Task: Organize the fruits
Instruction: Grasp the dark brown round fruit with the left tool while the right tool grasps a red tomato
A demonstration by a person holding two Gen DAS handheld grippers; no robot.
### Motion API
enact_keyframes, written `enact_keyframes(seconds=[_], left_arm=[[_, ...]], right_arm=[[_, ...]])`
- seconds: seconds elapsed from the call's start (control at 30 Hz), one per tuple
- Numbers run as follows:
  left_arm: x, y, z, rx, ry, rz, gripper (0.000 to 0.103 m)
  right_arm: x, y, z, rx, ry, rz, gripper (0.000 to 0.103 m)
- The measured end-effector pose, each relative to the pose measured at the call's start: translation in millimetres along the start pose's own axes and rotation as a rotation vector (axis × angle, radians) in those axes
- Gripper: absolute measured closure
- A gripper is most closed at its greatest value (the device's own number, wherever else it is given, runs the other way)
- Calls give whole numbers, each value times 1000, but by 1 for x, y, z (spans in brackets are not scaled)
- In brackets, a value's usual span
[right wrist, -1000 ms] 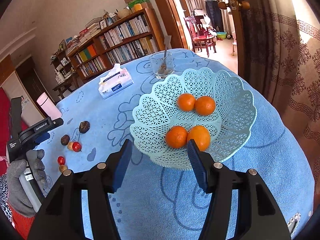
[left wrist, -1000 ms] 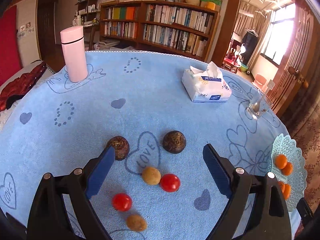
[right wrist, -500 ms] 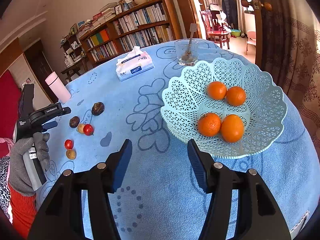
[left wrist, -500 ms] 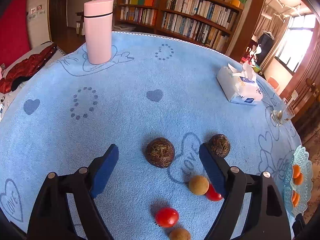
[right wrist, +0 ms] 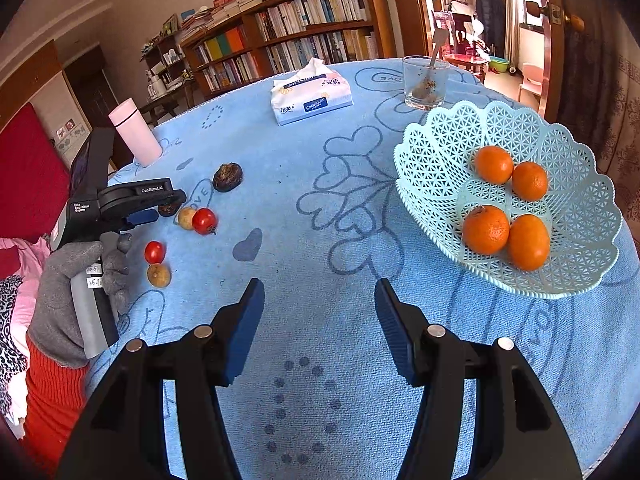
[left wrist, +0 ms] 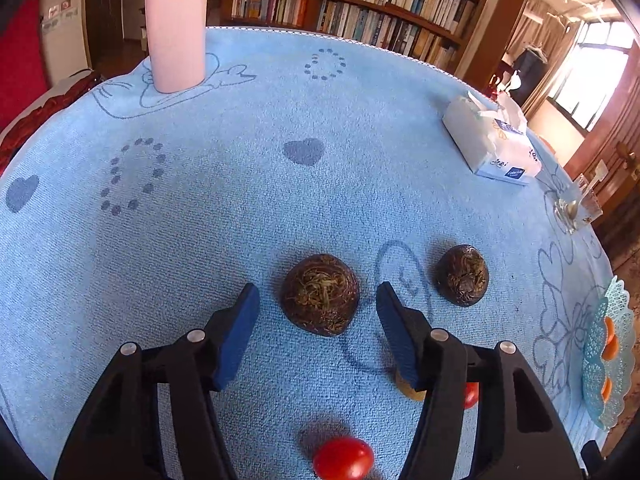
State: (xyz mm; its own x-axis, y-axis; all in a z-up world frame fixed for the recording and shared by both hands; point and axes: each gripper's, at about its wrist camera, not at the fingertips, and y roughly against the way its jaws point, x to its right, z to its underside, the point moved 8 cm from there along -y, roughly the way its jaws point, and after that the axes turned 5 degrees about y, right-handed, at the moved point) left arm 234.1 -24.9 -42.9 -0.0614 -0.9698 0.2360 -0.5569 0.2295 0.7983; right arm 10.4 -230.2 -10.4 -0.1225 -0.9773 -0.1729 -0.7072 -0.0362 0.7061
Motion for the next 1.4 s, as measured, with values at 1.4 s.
enact_keyframes(seconds=[1.4], left_arm=[[-70, 49, -26, 147, 164, 29, 63]], right_arm=[[-194, -139, -32, -188, 370, -217, 67]])
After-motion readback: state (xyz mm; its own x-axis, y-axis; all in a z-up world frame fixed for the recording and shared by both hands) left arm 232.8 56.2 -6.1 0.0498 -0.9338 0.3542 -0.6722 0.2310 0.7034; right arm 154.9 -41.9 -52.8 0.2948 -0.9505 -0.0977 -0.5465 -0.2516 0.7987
